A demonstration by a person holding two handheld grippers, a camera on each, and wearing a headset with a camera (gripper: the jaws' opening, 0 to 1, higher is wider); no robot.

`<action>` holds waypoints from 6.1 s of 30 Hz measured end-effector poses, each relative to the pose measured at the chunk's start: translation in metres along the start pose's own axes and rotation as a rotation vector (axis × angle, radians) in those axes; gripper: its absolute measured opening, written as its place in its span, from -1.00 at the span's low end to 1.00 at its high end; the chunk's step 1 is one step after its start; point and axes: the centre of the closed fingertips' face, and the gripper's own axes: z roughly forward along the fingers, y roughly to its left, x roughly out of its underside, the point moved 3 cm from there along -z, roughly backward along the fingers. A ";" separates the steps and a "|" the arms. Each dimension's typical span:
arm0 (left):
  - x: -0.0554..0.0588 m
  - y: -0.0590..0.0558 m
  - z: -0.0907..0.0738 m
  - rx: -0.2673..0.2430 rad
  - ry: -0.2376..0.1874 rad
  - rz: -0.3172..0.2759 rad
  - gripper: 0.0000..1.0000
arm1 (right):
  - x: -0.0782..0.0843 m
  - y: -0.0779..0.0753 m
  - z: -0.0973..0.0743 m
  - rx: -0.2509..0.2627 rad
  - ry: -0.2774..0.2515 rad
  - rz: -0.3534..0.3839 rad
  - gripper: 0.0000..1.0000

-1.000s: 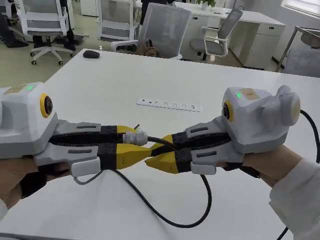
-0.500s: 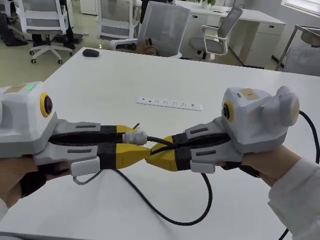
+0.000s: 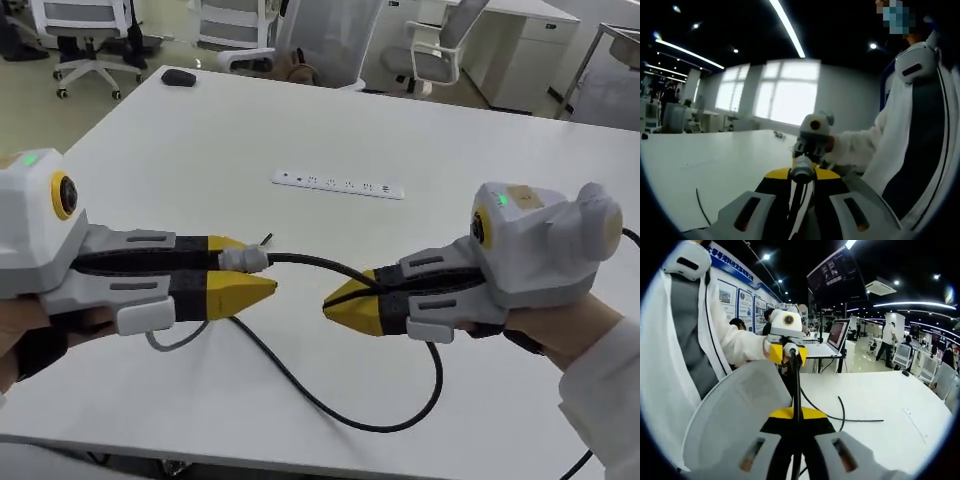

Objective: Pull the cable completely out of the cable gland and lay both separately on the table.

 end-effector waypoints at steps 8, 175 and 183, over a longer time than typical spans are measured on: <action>-0.001 0.018 -0.021 -0.034 -0.002 -0.032 -0.64 | 0.025 -0.012 -0.006 0.047 0.056 0.054 -0.99; -0.003 0.075 -0.075 0.045 0.200 0.017 -0.64 | -0.009 -0.039 0.064 0.317 0.095 0.112 -0.93; -0.005 0.074 -0.071 0.046 0.211 0.034 -0.64 | -0.035 -0.045 0.058 0.386 0.080 0.027 -0.41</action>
